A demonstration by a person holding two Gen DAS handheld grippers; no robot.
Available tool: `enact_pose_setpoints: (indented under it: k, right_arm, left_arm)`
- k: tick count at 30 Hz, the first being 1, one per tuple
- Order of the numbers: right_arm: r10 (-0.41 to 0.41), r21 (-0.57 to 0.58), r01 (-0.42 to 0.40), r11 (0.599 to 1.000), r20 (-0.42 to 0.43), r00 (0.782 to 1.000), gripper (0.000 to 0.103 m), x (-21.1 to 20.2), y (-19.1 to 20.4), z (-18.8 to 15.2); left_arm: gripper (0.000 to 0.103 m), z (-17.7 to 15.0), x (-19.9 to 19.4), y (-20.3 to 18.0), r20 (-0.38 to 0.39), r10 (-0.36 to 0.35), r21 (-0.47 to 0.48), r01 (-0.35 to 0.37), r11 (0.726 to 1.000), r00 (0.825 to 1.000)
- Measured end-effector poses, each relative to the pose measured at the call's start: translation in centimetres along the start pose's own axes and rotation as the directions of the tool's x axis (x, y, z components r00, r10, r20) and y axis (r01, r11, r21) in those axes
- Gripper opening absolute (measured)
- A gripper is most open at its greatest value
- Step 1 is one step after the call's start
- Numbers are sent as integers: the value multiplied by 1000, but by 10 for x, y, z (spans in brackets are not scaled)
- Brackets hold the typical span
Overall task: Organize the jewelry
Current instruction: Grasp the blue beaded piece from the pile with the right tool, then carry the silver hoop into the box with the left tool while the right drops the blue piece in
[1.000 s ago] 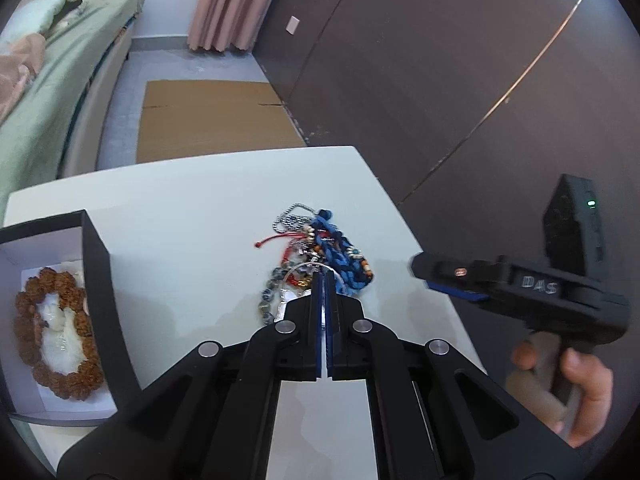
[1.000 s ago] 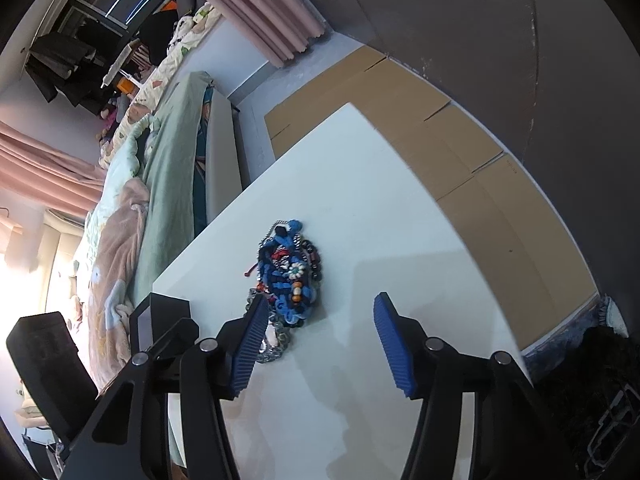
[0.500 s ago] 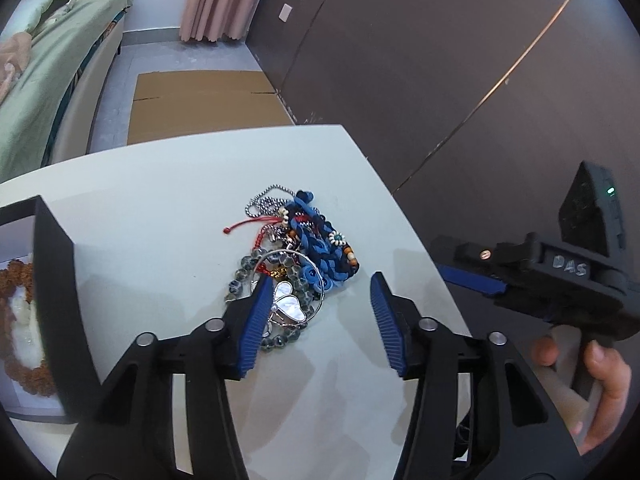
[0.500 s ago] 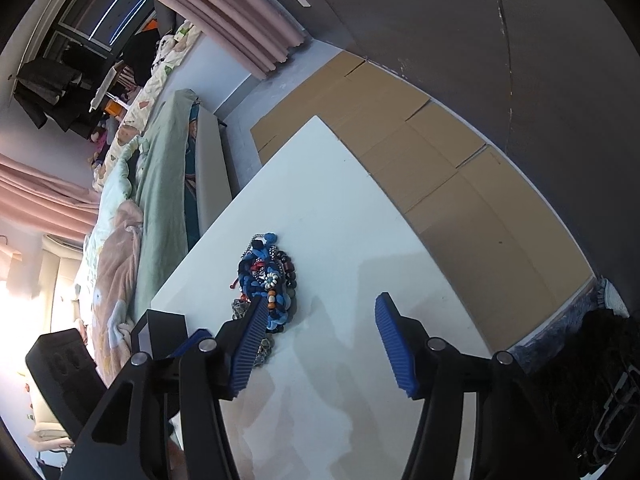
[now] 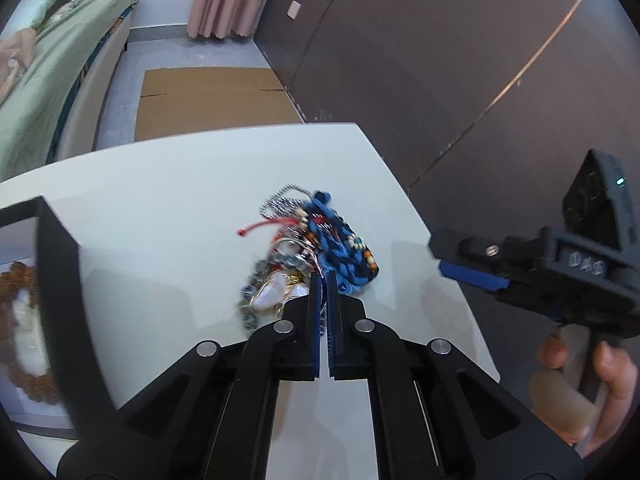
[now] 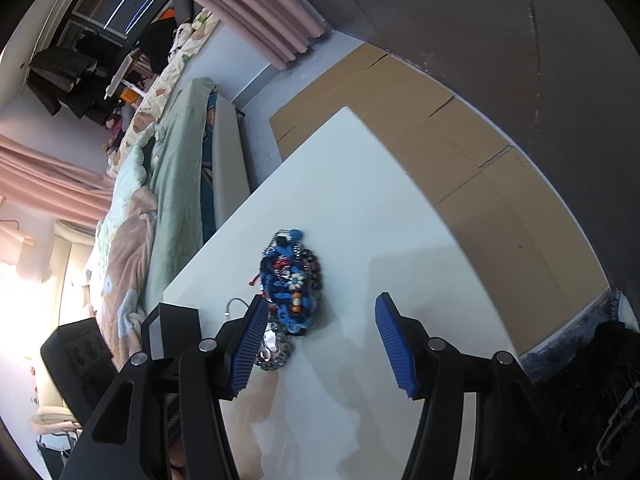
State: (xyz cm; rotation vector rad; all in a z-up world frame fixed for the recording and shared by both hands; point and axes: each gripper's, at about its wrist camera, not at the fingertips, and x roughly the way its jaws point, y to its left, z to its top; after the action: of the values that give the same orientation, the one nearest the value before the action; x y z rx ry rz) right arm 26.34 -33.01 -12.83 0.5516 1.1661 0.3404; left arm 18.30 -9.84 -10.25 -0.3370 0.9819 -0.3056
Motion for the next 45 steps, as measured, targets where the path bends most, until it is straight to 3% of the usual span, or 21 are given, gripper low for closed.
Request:
enact_pose_setpoints:
  k: [4,9,12,14,15,26,36,37,38,39,40,45]
  right_arm:
    - [-6,-24,6,1000,-29,1000,54,16,12,-2]
    - [-29,-38,27,999,-49,998,44,33,23,-4]
    - [-41,-44,38,998,-69,997,31,43,27,-5]
    - [-52,-43,49,998,-77,996,14,48,28,-6]
    - [-57,-43,53,998,-79,995,12,50,28,-6]
    - [82,-101,-79,992,24,996,9,22,65,-9]
    - [261,-224,-244,944,53,964,9,-12,119,-37]
    - [279,-243,-260,935,49,959,9,-13,127,-40]
    - [289,-253,-269,929,46,956,9,-13,132,-43]
    - [300,-263,-279,923,42,953,9,-13,137,-45]
    - [309,-269,-288,919,38,950,9,-13,140,-47]
    - [354,-308,-336,890,5,935,9,-9,163,-61]
  left_arm:
    - [4,2,-15,10,18,-13,-20,13,1000,1000]
    - [3,5,-30,18,42,-25,-31,26,999,999]
    - [3,6,-38,22,55,-26,-32,28,999,998]
    - [4,7,-44,25,66,-25,-36,27,999,998]
    - [4,8,-47,28,72,-23,-38,26,999,997]
    - [4,9,-96,65,132,13,-90,-1,996,991]
    - [4,3,-132,98,162,69,-150,-44,988,984]
    - [6,3,-134,102,162,76,-161,-50,986,984]
    - [23,3,-136,105,161,84,-169,-56,984,983]
    - [51,2,-138,108,165,95,-178,-65,982,982]
    - [59,1,-142,111,179,105,-187,-71,980,978]
    - [60,2,-156,122,215,142,-207,-97,974,966]
